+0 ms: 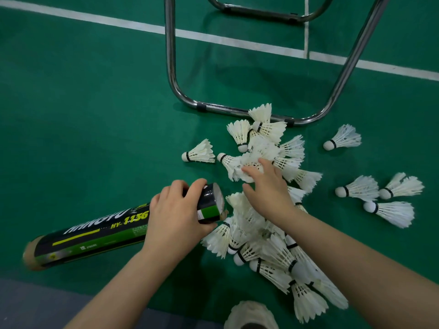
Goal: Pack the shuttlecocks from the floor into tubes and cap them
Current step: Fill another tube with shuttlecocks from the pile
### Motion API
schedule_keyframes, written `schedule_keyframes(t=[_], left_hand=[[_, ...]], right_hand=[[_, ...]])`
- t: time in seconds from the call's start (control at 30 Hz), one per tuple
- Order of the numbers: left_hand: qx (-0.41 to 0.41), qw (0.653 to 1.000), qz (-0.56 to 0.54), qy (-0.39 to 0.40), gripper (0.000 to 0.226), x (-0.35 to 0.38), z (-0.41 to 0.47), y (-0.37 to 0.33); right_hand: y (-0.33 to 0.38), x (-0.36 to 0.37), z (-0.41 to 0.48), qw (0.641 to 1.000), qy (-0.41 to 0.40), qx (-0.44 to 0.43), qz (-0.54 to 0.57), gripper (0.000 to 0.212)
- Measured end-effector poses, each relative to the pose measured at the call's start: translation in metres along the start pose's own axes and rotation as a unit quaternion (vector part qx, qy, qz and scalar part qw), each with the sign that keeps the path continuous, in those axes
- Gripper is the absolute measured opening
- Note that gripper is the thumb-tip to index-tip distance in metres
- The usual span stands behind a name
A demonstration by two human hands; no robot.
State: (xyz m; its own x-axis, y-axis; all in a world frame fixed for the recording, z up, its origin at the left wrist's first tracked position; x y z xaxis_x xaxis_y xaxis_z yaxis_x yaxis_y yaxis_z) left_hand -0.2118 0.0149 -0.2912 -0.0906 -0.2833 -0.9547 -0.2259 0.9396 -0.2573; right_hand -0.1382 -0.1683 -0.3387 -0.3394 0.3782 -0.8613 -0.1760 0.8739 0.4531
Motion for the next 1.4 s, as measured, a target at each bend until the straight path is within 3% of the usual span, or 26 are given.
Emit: schedule_keyframes(t=[0.13, 0.33, 0.57, 0.67, 0.77, 0.83, 1.0, 1.1, 1.17, 1.3, 1.4], left_hand=[[-0.005, 1.0, -0.001, 0.001, 0.076, 0.0, 0.001, 0.0], [-0.007, 1.0, -0.004, 0.005, 0.075, 0.001, 0.003, 0.001], [-0.006, 1.0, 0.002, 0.005, 0.076, 0.003, 0.001, 0.001], [-0.007, 1.0, 0.001, 0.003, 0.076, 0.002, 0.001, 0.002], [-0.011, 1.0, -0.006, -0.001, 0.076, 0.002, 0.002, 0.002], [-0.015, 1.0, -0.009, 0.0, 0.076, 0.001, 0.003, 0.001], [-0.016, 1.0, -0.01, -0.006, 0.076, 0.001, 0.004, 0.001], [-0.013, 1.0, -0.01, -0.008, 0.076, 0.001, 0.003, 0.001], [-0.015, 1.0, -0.012, -0.004, 0.076, 0.001, 0.004, 0.001], [-0.021, 1.0, -0.014, 0.014, 0.077, -0.002, 0.006, 0.0], [-0.027, 0.999, -0.018, 0.014, 0.078, -0.004, 0.007, 0.001]], right_hand=[[-0.009, -0.01, 0.006, 0.983, -0.102, 0.062, 0.142, 0.041], [-0.027, -0.008, 0.019, 0.997, -0.027, 0.061, 0.047, 0.039], [-0.036, -0.017, 0.02, 0.995, -0.087, 0.031, 0.032, 0.025], [-0.036, -0.025, 0.019, 0.986, -0.138, 0.043, 0.082, 0.022], [-0.04, -0.031, 0.019, 0.952, -0.176, 0.097, 0.23, 0.017], [-0.043, -0.031, 0.019, 0.94, -0.172, 0.111, 0.272, 0.011], [-0.045, -0.025, 0.015, 0.952, -0.125, 0.116, 0.255, 0.015], [-0.039, -0.028, 0.014, 0.958, -0.15, 0.09, 0.226, 0.015], [-0.037, -0.033, 0.015, 0.921, -0.171, 0.114, 0.331, 0.013], [-0.023, -0.039, 0.016, 0.767, -0.135, 0.181, 0.601, 0.028], [-0.003, -0.038, 0.01, 0.754, -0.06, 0.176, 0.631, 0.031]])
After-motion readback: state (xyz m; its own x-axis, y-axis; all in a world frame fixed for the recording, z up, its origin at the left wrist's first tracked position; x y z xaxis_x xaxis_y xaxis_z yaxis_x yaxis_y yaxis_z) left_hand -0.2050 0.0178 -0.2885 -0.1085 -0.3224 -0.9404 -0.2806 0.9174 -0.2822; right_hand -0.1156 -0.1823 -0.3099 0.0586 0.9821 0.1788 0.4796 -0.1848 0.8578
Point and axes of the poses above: each hand's wrist, its own z-axis towards the middle knuckle, its own x-axis out of the palm, y = z × x, the point moved 2 cm from there along z, towards the middle knuckle, and after that the axes turned 11 degrees about -x, right-handed, at the moved point
